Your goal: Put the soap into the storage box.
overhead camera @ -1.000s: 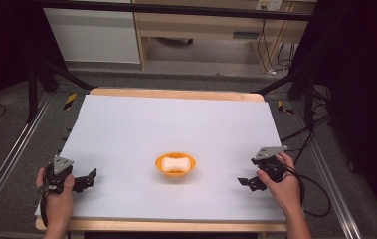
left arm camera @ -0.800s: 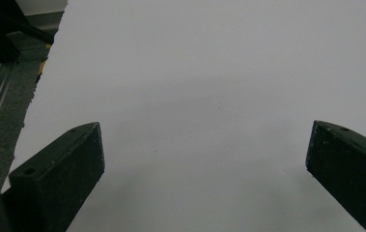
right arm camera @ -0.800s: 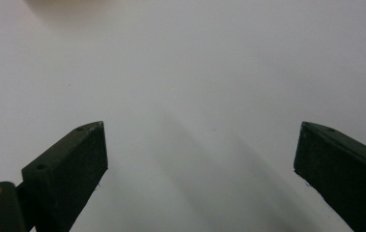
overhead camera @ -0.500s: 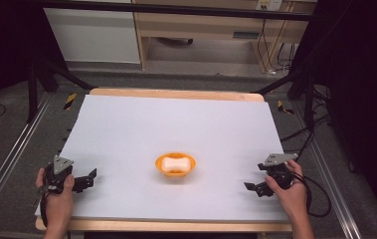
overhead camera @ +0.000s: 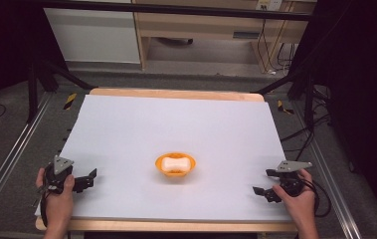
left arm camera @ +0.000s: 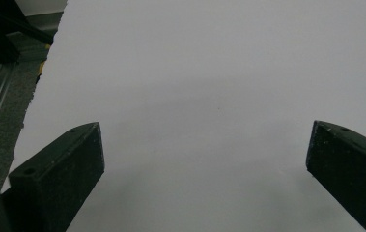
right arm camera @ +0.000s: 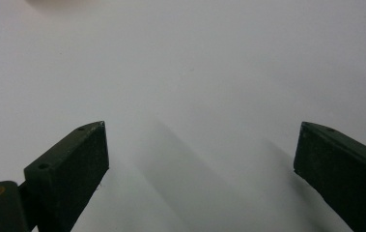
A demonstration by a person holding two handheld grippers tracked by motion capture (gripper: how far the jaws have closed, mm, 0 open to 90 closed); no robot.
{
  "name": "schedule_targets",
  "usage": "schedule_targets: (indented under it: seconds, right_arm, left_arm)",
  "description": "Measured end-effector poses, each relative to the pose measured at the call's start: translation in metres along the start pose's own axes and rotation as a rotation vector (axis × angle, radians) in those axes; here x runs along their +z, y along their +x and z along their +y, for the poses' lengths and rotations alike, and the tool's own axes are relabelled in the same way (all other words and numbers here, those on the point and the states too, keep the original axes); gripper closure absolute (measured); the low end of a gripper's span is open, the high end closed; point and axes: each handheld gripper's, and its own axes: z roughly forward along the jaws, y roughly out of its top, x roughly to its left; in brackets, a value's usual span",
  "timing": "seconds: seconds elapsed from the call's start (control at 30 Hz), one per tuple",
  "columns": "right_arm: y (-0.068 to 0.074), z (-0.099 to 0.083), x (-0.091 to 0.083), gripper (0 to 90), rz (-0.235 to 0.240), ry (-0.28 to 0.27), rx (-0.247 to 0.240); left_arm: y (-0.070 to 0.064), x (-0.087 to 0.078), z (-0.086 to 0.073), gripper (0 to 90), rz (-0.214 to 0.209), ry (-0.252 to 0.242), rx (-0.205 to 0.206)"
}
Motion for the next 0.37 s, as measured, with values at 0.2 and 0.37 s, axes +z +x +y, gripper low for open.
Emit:
schedule_targets:
  seconds: [0.2, 0.37]
  right_arm:
    - [-0.0053, -0.0081, -0.0023, 6.5, 0.013, -0.069, 0.038]
    - [-0.0038, -0.0045, -0.0041, 6.7, -0.002, -0.091, 0.038]
  left_arm:
    - [0.0002, 0.0001, 0.0001, 0.0, 0.0, -0.001, 0.0]
    - [0.0006, 0.0006, 0.0005, 0.0, 0.001, 0.003, 0.0]
